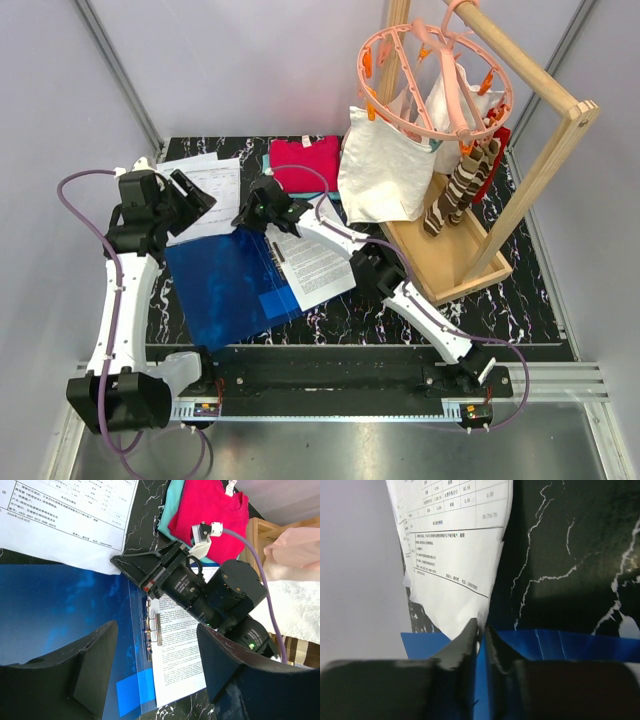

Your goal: Put the files into the folder

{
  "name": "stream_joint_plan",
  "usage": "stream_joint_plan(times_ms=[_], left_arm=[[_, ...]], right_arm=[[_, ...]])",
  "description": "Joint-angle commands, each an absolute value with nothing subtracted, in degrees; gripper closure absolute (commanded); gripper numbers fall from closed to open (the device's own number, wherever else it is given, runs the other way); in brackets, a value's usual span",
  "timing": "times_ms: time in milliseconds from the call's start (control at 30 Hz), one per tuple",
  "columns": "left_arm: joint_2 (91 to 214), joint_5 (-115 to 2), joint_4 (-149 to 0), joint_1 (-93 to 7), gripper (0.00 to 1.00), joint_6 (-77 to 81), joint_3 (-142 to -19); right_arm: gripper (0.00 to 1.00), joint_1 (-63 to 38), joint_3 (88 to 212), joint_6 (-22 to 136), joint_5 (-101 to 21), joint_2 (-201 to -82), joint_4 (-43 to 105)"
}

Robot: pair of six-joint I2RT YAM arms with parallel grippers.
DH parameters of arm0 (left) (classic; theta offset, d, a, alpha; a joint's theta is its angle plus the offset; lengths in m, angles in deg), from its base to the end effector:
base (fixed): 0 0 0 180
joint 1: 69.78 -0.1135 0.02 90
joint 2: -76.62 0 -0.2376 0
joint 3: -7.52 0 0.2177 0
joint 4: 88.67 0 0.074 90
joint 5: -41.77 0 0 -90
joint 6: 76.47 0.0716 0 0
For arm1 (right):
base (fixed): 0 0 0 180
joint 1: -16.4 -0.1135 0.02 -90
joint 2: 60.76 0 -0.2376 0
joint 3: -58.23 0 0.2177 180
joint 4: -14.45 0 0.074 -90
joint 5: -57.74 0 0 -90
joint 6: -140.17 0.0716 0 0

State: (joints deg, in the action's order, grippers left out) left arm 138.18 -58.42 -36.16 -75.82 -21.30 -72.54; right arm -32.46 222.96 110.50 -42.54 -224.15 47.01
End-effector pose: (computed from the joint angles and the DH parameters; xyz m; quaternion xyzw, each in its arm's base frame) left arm 0.2331 0.0119 0.3107 -0.2680 0.8387 -0.1922 0.4334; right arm 0.3778 0.4519 0.1116 0.0430 0.8678 0.4436 0.2196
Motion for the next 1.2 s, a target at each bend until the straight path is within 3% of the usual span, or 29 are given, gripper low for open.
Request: stream_joint_plan(times_ms=[0, 100, 300, 500, 667, 900, 1167], left_arm=[[136.4, -56.7, -36.6, -75.6, 0.32, -20.4, -75.5], [136.3, -56.0, -36.4, -75.6, 0.32, -20.0, -75.5], [136.0, -55.5, -36.4, -75.6, 0.31, -19.7, -76.4], [136.1, -56.8, -36.6, -75.5, 0.3, -21.0, -78.4], [137.3, -57.7, -38.3, -75.6, 0.29, -21.2, -77.3], [139.6, -60.0, -42.1, -74.5, 0.29, -23.0, -73.5], [141.7, -59.0, -43.0, -71.4, 0.29, -22.6, -72.6]], right_arm=[[0.9, -33.0, 229.3, 109.2, -44.6, -225.9, 43.0], [0.99, -32.8, 230.8, 106.3, -44.9, -223.3, 41.3], [1.0, -31.0, 228.8, 97.3, -48.9, -210.1, 40.8], [1.0, -25.4, 206.0, 101.0, -60.3, -189.8, 41.0], [1.0, -18.3, 176.4, 104.9, -74.8, -174.1, 32.3], [1.0, -11.1, 146.4, 97.1, -91.1, -163.9, 26.5], [1.0, -6.4, 137.1, 75.6, -84.4, -159.1, 39.2]])
